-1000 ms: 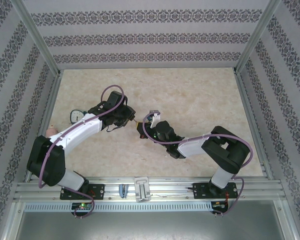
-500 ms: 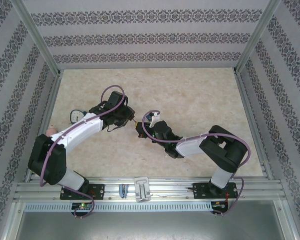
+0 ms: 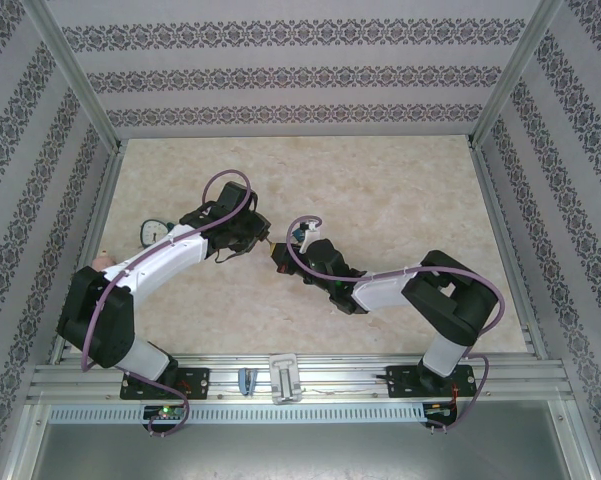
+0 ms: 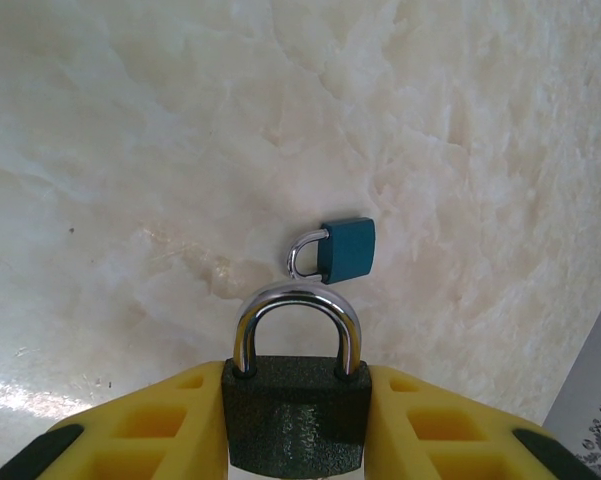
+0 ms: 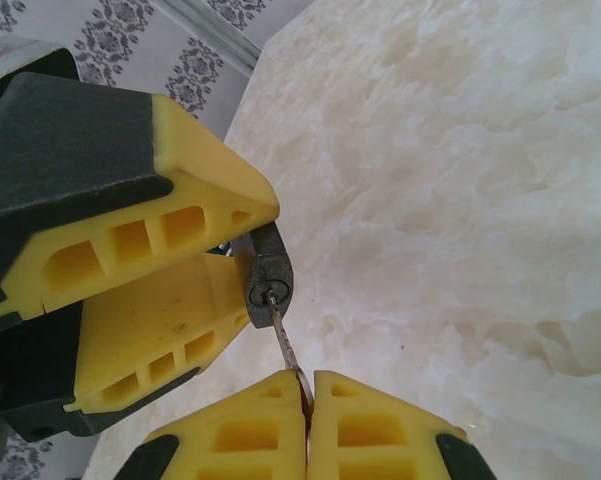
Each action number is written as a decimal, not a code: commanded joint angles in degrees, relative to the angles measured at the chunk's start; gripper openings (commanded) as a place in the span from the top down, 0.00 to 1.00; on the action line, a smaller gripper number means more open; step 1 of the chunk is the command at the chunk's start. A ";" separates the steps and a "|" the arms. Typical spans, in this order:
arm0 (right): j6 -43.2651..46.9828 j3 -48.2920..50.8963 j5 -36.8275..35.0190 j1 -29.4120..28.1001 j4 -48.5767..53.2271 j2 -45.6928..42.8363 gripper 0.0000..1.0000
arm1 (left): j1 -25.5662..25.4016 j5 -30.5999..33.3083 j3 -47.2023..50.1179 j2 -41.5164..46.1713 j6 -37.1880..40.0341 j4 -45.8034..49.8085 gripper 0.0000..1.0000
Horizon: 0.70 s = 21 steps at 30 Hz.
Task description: Unlock with the key
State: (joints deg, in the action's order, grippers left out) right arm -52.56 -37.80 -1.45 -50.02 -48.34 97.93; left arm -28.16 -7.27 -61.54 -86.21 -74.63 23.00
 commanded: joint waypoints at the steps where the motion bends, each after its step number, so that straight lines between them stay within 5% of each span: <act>1: 4.22 -1.57 -1.77 0.10 2.15 -2.27 1.00 | -1.62 -3.02 -2.24 -0.06 0.82 2.71 0.67; 21: 5.28 0.18 -3.65 -1.44 5.89 -4.50 1.00 | -1.37 -1.43 -1.61 1.16 1.00 2.57 0.67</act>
State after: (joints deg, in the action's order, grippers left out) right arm -47.59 -38.30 -3.03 -50.78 -42.24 94.85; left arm -28.53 -7.94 -62.02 -86.21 -74.61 23.79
